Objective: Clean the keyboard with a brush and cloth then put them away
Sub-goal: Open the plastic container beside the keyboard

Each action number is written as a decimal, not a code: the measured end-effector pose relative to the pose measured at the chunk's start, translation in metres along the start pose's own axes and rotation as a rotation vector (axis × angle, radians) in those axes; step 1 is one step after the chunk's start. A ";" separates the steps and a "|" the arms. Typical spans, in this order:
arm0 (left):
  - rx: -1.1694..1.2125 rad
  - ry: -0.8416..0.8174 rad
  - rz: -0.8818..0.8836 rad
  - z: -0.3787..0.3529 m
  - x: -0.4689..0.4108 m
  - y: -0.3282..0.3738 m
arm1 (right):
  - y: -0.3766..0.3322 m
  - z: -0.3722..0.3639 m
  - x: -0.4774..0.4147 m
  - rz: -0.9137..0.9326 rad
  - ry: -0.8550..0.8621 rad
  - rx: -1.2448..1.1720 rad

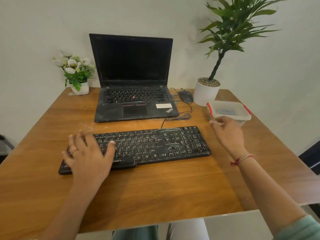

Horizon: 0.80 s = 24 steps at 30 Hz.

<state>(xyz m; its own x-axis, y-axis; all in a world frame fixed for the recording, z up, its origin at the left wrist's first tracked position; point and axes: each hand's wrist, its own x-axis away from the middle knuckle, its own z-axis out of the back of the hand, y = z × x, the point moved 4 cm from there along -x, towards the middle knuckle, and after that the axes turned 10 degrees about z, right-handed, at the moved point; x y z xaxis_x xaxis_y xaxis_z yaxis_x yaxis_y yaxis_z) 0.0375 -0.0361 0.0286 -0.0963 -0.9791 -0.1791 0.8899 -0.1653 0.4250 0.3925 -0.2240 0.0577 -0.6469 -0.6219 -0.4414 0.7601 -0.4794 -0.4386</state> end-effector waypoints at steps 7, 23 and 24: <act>0.180 -0.137 -0.445 -0.035 0.057 0.103 | 0.056 0.015 -0.059 0.049 -0.199 0.444; 0.251 -0.396 -0.787 -0.073 0.075 0.247 | 0.077 0.009 -0.031 0.256 -0.206 0.576; 0.286 -0.478 -0.769 -0.075 0.074 0.255 | 0.076 0.013 -0.027 0.258 -0.217 0.556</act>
<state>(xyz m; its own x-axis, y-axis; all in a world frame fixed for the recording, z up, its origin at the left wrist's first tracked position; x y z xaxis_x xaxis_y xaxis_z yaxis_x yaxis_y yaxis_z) 0.2913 -0.1419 0.0569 -0.8396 -0.5236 -0.1449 0.3695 -0.7459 0.5542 0.4685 -0.2515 0.0460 -0.4568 -0.8428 -0.2847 0.8451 -0.5110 0.1568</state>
